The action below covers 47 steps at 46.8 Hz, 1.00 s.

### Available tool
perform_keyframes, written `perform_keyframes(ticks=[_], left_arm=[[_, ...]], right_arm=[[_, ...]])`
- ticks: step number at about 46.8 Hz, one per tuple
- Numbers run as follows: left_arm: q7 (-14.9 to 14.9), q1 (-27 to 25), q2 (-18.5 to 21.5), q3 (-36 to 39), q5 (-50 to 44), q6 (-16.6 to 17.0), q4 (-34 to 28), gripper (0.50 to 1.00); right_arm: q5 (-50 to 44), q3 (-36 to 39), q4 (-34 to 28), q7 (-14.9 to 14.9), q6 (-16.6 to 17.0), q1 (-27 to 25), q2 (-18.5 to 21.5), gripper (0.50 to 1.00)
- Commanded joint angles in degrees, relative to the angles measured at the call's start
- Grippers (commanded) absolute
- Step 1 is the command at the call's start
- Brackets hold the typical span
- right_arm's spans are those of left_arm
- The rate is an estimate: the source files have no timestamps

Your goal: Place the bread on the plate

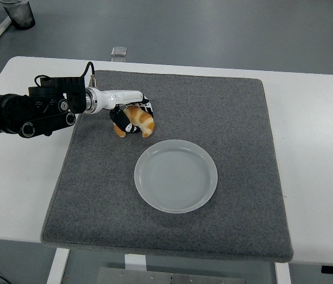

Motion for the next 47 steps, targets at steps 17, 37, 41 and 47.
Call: perform_keyframes(ticks=[17, 37, 41, 47], left_arm=[[-1.7, -4.0, 0.2, -0.6, -0.3, 0.2, -0.3, 0.500], [-8.7, -14.8, 5.2, -1.9, -1.3, -0.7, -5.6, 0.500], [-10.5, -16.4, 6.8, -2.7, -1.3, -0.9, -7.8, 0.500], [-14.2, -18.5, 8.8, -3.4, -1.1, -2.3, -11.8, 0.500]], right_arm=[[0.0, 0.0, 0.0, 0.0, 0.0, 0.0, 0.0, 0.952], [0.0, 0.0, 0.0, 0.1, 0.0, 0.0, 0.0, 0.952], [0.0, 0.0, 0.0, 0.0, 0.0, 0.0, 0.0, 0.952], [0.0, 0.0, 0.0, 0.1, 0.0, 0.0, 0.0, 0.952]])
